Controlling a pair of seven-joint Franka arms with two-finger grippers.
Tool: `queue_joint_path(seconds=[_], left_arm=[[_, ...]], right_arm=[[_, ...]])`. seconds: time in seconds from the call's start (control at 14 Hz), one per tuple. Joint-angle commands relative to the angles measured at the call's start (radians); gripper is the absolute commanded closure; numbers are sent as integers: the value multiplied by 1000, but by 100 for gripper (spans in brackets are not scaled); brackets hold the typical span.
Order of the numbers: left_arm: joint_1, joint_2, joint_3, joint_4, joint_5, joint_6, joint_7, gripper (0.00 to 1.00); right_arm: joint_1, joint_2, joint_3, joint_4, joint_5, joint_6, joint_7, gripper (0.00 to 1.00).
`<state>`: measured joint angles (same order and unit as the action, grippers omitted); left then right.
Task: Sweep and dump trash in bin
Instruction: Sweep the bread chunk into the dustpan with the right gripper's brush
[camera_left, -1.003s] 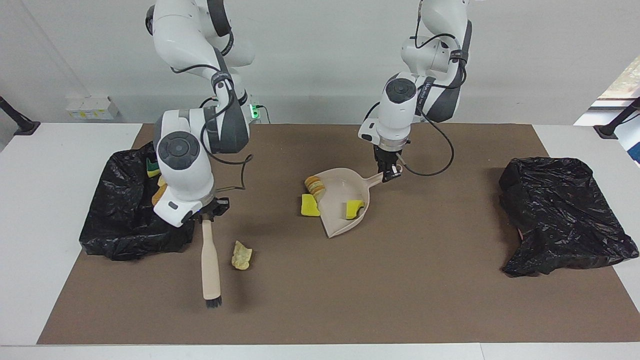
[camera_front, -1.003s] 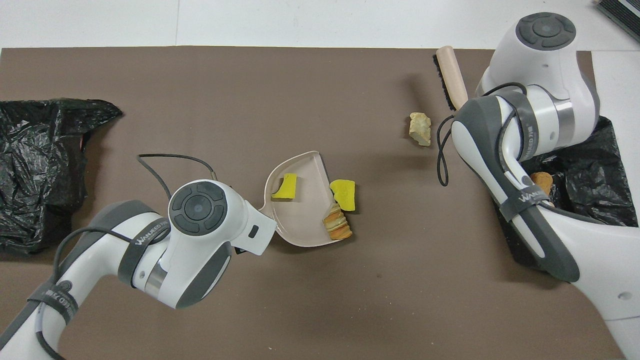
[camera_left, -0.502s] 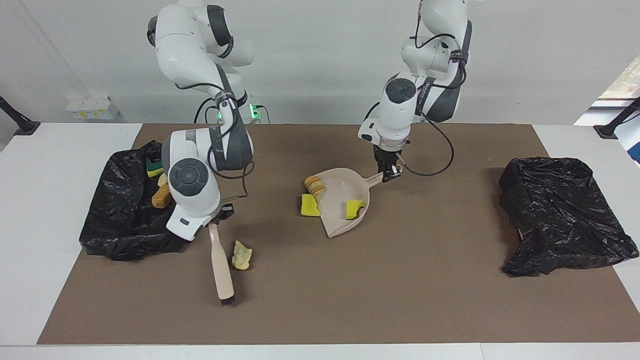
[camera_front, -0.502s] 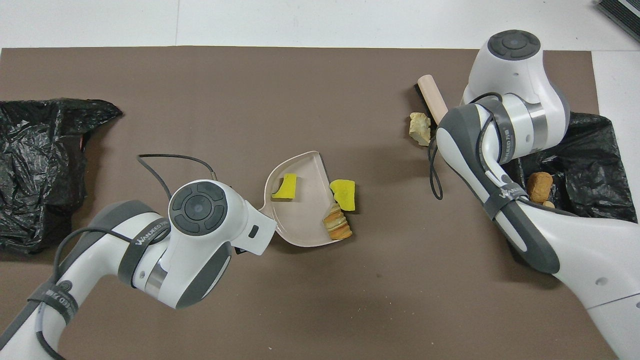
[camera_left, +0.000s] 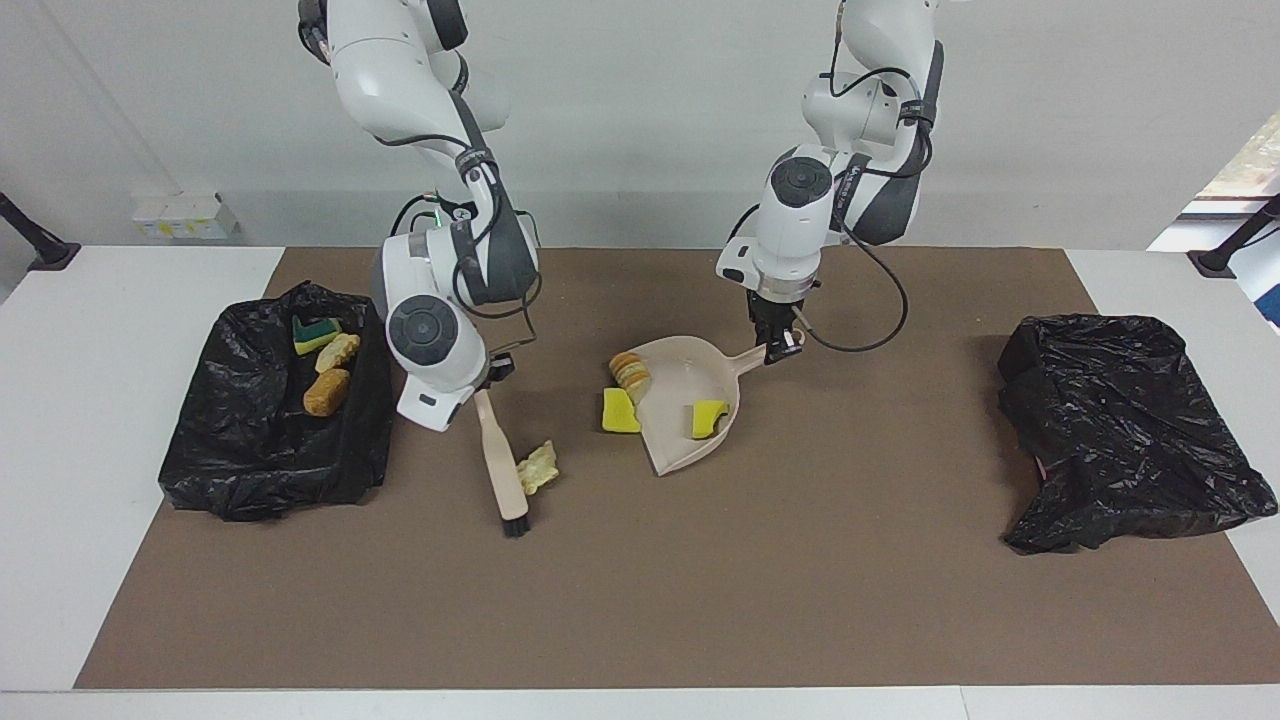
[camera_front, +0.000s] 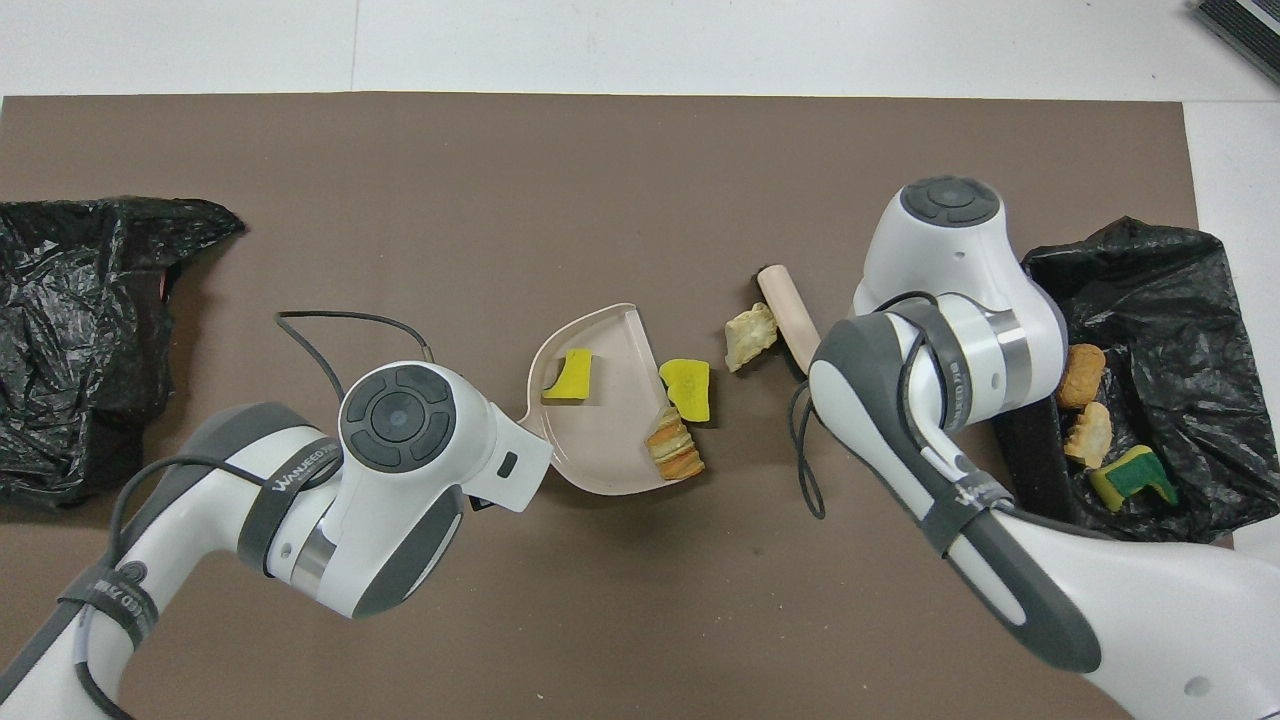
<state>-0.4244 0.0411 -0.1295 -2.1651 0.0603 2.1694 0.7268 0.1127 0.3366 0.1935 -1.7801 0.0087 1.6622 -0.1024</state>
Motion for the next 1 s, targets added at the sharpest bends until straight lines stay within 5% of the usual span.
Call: queue_joint_path(seconds=[0.0,0.36,0.93], left_arm=[[-10,-17,5,-42,4,29,-18,100],[-28,3,5,-47,4,85,-47,100],[39,46,5,-4,-25,121,38,100]], right_arm=[[72,-68,1,-99,94,19,1,100],[225,-97,1,-90,214,24,134,100],[165,-220,-8,-59,197,-48,161,100]])
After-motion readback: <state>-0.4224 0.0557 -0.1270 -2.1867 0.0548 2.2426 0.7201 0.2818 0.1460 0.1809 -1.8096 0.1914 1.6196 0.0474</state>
